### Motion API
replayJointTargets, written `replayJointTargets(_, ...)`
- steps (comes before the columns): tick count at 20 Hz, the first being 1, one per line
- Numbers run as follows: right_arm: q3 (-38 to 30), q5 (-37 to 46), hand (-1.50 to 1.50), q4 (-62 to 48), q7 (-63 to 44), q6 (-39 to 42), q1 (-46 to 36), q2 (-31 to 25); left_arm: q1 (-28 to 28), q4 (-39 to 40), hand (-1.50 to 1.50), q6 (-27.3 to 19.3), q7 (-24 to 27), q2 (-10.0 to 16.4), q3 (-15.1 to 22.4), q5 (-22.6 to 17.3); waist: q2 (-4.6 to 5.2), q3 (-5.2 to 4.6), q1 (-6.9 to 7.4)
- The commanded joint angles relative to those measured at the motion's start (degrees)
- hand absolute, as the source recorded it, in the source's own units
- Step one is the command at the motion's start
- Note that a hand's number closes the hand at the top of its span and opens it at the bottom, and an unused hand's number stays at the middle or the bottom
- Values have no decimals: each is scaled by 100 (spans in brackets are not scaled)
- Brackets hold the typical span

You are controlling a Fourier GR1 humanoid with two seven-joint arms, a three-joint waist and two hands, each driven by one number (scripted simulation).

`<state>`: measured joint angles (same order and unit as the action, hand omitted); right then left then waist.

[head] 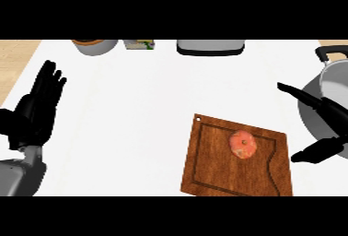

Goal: Pick the squash from the cutting board and place it in the pot

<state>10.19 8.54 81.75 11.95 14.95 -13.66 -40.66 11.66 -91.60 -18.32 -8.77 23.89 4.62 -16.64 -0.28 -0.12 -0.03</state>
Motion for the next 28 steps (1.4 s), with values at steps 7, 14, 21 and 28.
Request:
replayJointTargets(7,861,372,-150,1609,-2762,968,-100,348,-149,-67,0,132,-74,-59,-182,88,11,7,-16)
replayJointTargets(14,1093,1295,-150,1106,-2709,805,-96,1361,-112,-214,0,250,-209,-264,-355,313,27,12,26)
replayJointTargets(21,983,2025,-150,1039,-2809,747,341,1437,-6,-243,0,345,-366,-428,-449,458,25,13,2)
replayJointTargets(28,695,2579,-150,332,-2159,778,150,1863,251,185,0,776,-265,-436,-919,539,29,12,3)
